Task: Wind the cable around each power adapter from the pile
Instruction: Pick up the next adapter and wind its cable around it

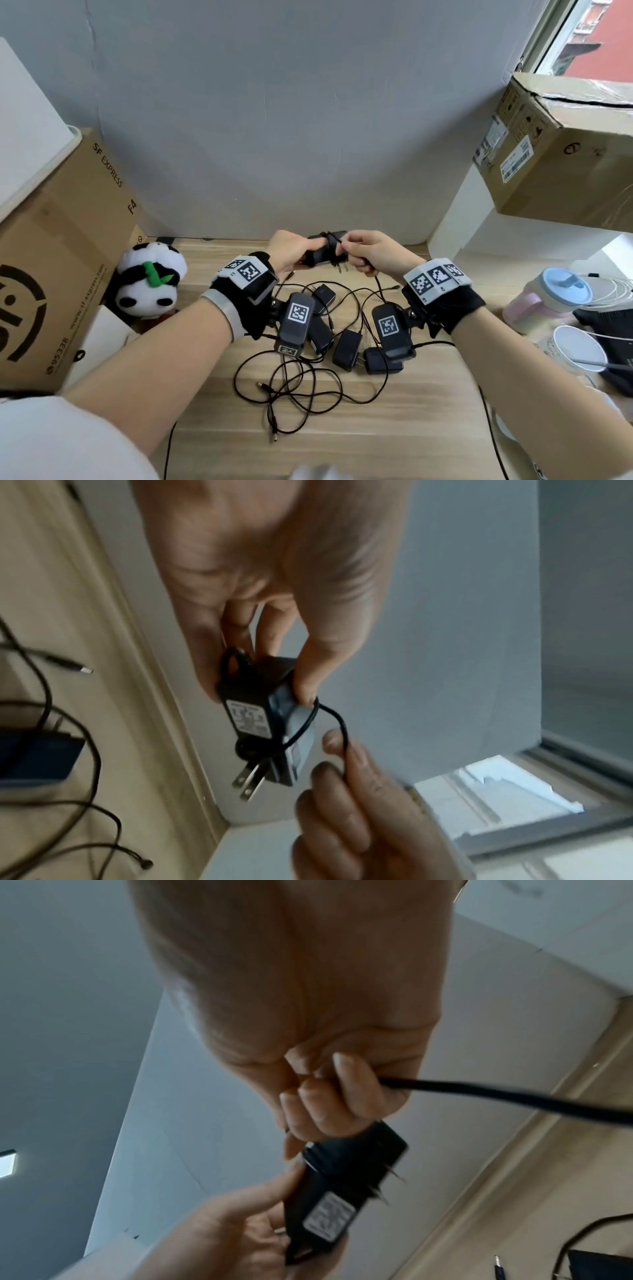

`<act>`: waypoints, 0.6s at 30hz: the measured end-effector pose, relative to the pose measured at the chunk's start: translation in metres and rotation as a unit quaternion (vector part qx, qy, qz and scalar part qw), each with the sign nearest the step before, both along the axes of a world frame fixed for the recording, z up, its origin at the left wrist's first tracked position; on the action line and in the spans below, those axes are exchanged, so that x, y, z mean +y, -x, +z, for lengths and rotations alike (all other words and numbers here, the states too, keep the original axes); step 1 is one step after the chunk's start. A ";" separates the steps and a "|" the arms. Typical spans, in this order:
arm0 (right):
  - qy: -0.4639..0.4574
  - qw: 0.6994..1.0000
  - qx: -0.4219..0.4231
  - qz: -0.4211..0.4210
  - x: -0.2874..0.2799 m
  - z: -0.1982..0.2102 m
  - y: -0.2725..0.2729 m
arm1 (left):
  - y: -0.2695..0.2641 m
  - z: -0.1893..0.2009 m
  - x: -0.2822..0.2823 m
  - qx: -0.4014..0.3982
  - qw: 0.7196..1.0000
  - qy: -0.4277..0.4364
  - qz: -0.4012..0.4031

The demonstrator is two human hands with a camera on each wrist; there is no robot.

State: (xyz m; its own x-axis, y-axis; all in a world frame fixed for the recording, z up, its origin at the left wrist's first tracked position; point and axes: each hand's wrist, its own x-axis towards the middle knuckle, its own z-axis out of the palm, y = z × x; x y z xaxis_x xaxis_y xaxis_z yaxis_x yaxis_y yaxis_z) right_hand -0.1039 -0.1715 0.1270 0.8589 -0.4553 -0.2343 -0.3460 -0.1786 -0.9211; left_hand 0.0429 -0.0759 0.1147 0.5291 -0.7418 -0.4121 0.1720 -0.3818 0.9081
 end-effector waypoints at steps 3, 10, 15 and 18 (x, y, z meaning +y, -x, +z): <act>0.001 1.000 -0.005 0.019 0.003 -0.008 0.009 | -0.006 -0.003 0.002 0.115 0.991 0.039 0.064; -0.031 0.998 0.029 0.055 -0.001 -0.024 0.021 | -0.013 -0.007 0.008 0.224 0.971 0.053 0.067; -0.032 0.998 0.043 0.042 -0.004 -0.026 0.018 | -0.012 -0.007 0.010 0.252 0.964 0.078 0.046; -0.054 0.996 0.069 0.026 -0.012 -0.030 0.018 | -0.011 0.001 0.017 0.294 0.952 0.065 -0.051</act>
